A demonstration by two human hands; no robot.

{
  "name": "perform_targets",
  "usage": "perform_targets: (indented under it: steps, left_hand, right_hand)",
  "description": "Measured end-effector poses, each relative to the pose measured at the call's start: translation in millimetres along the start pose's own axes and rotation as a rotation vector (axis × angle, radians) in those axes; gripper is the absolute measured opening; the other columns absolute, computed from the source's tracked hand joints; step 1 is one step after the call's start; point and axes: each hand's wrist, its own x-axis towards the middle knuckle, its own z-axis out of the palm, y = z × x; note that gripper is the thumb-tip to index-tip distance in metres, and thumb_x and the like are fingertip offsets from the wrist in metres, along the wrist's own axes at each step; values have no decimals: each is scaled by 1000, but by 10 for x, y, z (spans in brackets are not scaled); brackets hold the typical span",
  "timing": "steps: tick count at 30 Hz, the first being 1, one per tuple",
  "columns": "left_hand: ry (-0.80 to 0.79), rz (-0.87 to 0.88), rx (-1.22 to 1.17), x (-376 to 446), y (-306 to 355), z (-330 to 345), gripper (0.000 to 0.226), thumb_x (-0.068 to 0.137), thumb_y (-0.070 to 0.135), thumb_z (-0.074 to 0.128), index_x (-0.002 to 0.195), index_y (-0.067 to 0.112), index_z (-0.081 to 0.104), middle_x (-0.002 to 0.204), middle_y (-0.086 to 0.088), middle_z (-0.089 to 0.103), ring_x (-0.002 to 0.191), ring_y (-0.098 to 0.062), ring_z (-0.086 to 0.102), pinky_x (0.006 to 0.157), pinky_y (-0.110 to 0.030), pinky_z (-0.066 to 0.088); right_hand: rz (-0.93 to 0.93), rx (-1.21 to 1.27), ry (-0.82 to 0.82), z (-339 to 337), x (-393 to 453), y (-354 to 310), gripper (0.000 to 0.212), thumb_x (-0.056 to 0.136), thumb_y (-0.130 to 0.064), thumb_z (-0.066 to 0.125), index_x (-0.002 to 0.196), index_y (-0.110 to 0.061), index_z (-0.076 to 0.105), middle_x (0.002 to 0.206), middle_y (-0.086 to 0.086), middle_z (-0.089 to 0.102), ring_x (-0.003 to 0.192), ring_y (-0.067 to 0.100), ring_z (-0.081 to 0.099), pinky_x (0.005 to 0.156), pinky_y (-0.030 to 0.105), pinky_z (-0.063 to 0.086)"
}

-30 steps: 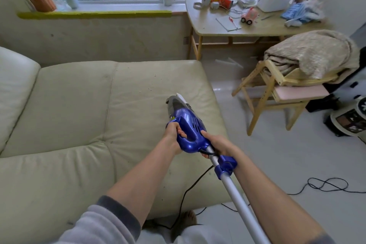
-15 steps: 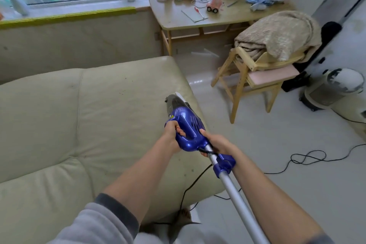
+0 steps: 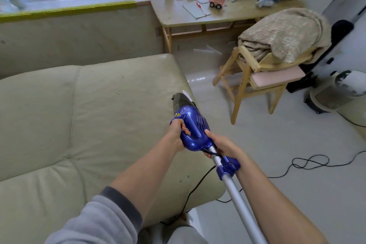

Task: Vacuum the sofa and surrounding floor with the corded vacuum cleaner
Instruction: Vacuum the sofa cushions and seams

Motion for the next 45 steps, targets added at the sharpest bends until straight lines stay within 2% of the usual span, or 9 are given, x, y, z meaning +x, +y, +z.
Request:
perform_targets:
  steps: [4, 9, 17, 22, 35, 40, 43, 45]
  left_hand:
    - [-8, 4, -18, 43, 104, -133, 27, 80, 4, 35, 58, 18, 31, 36, 7, 32, 28, -6, 30, 34, -11, 29]
    - [-24, -3, -8, 45, 202, -297, 25, 79, 4, 35, 58, 18, 32, 37, 7, 32, 28, -6, 30, 34, -10, 30]
    - [7, 39, -61, -115, 465, -795, 27, 81, 5, 34, 58, 18, 30, 36, 7, 30, 28, -7, 28, 34, -12, 29]
    - [43, 75, -147, -233, 629, -1218, 25, 81, 4, 34, 60, 17, 33, 37, 6, 30, 28, -6, 28, 33, -11, 28]
    - [104, 165, -279, -483, 642, -1882, 25, 81, 4, 35, 59, 15, 33, 38, 6, 30, 29, -6, 26, 33, -13, 28]
    - [130, 183, -352, -589, 610, -2146, 24, 81, 3, 35, 60, 14, 36, 38, 6, 30, 27, -6, 27, 32, -12, 27]
    - [153, 207, -417, -662, 599, -2308, 25, 82, 2, 32, 60, 14, 34, 36, 6, 29, 26, -6, 27, 31, -10, 26]
    - [159, 222, -445, -716, 597, -2402, 24, 82, 2, 32, 61, 13, 35, 36, 6, 30, 25, -6, 27, 31, -11, 26]
  right_hand:
    - [3, 14, 6, 158, 34, -45, 35, 98, -34, 54, 92, 0, 55, 48, 9, 61, 34, 17, 57, 35, 21, 46]
    - [-5, 3, 17, 339, 7, -54, 35, 97, -34, 56, 95, 0, 56, 51, 10, 62, 37, 18, 58, 36, 22, 47]
    - [-34, -33, -65, 894, 15, -97, 34, 98, -34, 53, 98, -1, 58, 59, 11, 64, 41, 18, 59, 39, 23, 48]
    - [-21, -83, -112, 1347, -4, -120, 34, 99, -34, 52, 90, -2, 57, 51, 9, 63, 37, 16, 58, 37, 21, 47]
    - [-36, -224, -177, 1969, -72, -8, 37, 97, -33, 56, 107, 3, 54, 54, 11, 63, 38, 19, 59, 37, 23, 47]
    - [-32, -261, -205, 2205, -109, 73, 33, 97, -31, 56, 106, 1, 54, 61, 12, 62, 38, 19, 59, 36, 23, 47]
    - [-11, -279, -217, 2374, -116, 120, 29, 97, -31, 57, 96, -2, 55, 55, 10, 62, 37, 18, 59, 36, 23, 46]
    - [-15, -311, -231, 2469, -124, 135, 29, 96, -30, 58, 95, -1, 55, 58, 12, 62, 38, 19, 59, 36, 24, 47]
